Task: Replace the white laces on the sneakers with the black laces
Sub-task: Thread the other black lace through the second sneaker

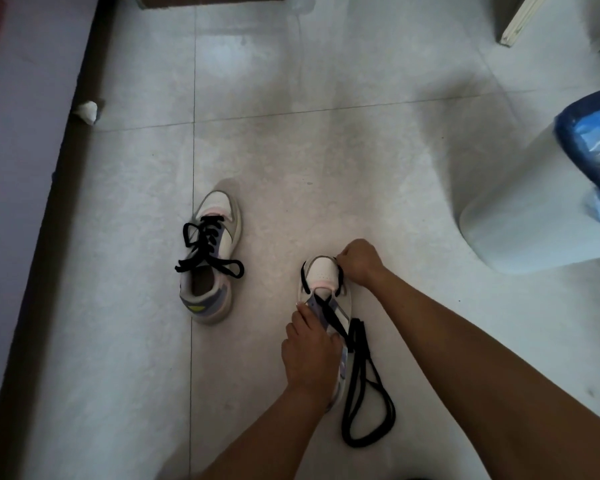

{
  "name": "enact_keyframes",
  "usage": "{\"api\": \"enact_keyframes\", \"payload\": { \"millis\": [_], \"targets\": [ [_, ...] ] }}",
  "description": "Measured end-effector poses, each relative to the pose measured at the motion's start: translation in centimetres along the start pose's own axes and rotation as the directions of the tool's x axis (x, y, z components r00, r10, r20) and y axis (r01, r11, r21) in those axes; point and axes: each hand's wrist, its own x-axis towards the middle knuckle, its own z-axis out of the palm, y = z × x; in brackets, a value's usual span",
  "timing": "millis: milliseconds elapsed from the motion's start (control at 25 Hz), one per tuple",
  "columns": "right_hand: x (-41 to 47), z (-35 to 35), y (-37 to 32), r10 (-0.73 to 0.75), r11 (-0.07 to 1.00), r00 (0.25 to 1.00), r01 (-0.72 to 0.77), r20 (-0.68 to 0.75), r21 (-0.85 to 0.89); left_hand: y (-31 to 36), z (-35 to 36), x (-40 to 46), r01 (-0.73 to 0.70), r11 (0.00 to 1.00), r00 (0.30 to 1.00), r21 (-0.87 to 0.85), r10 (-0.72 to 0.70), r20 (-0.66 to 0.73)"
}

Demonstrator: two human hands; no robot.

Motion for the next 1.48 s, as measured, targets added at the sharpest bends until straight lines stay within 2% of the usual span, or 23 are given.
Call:
{"api": "enact_keyframes", "payload": {
  "millis": [80, 160, 200, 280, 320, 360, 440, 520, 600, 640, 720, 800, 1000, 1080, 1120, 1160, 1320, 1480],
  "targets": [
    [-0.6, 0.3, -0.3, -0.056, 0.994, 0.998, 0.054, -0.029, -0.090, 0.1, 0.2, -0.2, -0.017, 1.000, 1.000, -0.005, 0.017, 0.014],
    [-2.1, 0.5, -1.4, -0.168, 0.984, 0.975, 0.175, -0.148, 0.038, 0.2, 0.0, 0.0, -0.030, 0.999, 0.999, -0.037, 0.031, 0.028],
    [-3.0, 0.6, -1.8, -0.263, 0.950, 0.942, 0.291, -0.208, 0.116, 0.2, 0.0, 0.0, -0.028, 0.998, 0.999, -0.053, 0.030, 0.026],
    [-4.8, 1.2, -1.4, -0.424, 0.873, 0.865, 0.470, -0.269, 0.135, 0.3, 0.0, 0.1, 0.017, 0.997, 0.998, -0.079, -0.012, 0.058],
    [-5.8, 1.7, -0.6, -0.440, 0.863, 0.853, 0.488, -0.280, 0.133, 0.2, -0.1, 0.2, 0.031, 0.997, 0.996, -0.070, -0.025, 0.083],
    [-6.9, 2.0, 0.4, -0.389, 0.884, 0.881, 0.439, -0.270, 0.159, 0.1, 0.2, 0.1, 0.044, 0.997, 0.995, -0.063, -0.038, 0.095],
    [-9.1, 2.9, 2.4, -0.164, 0.943, 0.975, 0.199, -0.150, 0.266, 0.0, 0.6, 0.2, 0.061, 0.989, 0.991, -0.136, -0.044, 0.125],
    [-10.9, 3.9, 3.9, -0.078, 0.976, 0.997, 0.075, 0.006, 0.207, -0.1, 0.9, 0.2, 0.056, 0.993, 0.994, -0.099, -0.046, 0.099],
    [-11.6, 4.4, 4.2, -0.093, 0.992, 0.992, 0.086, 0.081, 0.091, -0.1, 0.6, 0.0, 0.032, 0.998, 0.998, -0.047, -0.029, 0.061],
    [-11.7, 4.3, 3.9, -0.094, 0.995, 0.991, 0.096, 0.097, -0.024, -0.1, 0.6, -0.1, 0.010, 1.000, 0.998, -0.016, -0.009, 0.061],
    [-11.8, 3.7, 2.9, -0.120, 0.927, 0.987, 0.151, 0.109, -0.343, 0.0, 0.4, -0.3, 0.001, 1.000, 0.999, 0.000, -0.001, 0.045],
    [-12.4, 3.2, 1.8, -0.136, 0.842, 0.980, 0.193, 0.148, -0.504, 0.0, 0.1, -0.3, 0.019, 1.000, 0.997, -0.002, -0.019, 0.070],
    [-16.8, 1.2, -0.6, -0.256, 0.751, 0.952, 0.307, 0.171, -0.585, -0.2, 0.2, 0.7, 0.054, 0.998, 0.996, -0.009, -0.053, 0.076],
    [-19.8, 0.9, -0.9, -0.294, 0.707, 0.923, 0.385, 0.248, -0.593, -0.3, 0.7, 1.2, 0.065, 0.997, 0.993, -0.039, -0.061, 0.098],
    [-21.4, 0.9, -0.8, -0.293, 0.699, 0.908, 0.417, 0.299, -0.582, -0.3, 1.1, 1.3, 0.070, 0.994, 0.985, -0.084, -0.056, 0.163],
    [-22.6, 0.6, -0.5, -0.280, 0.696, 0.901, 0.428, 0.330, -0.576, -0.2, 1.3, 1.2, 0.075, 0.993, 0.972, -0.090, -0.052, 0.229],
    [-23.1, -0.7, 0.0, -0.263, 0.688, 0.902, 0.423, 0.342, -0.589, 0.0, 1.4, 1.5, 0.043, 0.999, 0.970, 0.002, -0.042, 0.238],
    [-22.0, 0.6, -0.3, -0.333, 0.711, 0.870, 0.485, 0.364, -0.509, -0.1, 1.2, 1.5, 0.065, 0.995, 0.954, -0.079, -0.039, 0.299]
  ]
}}
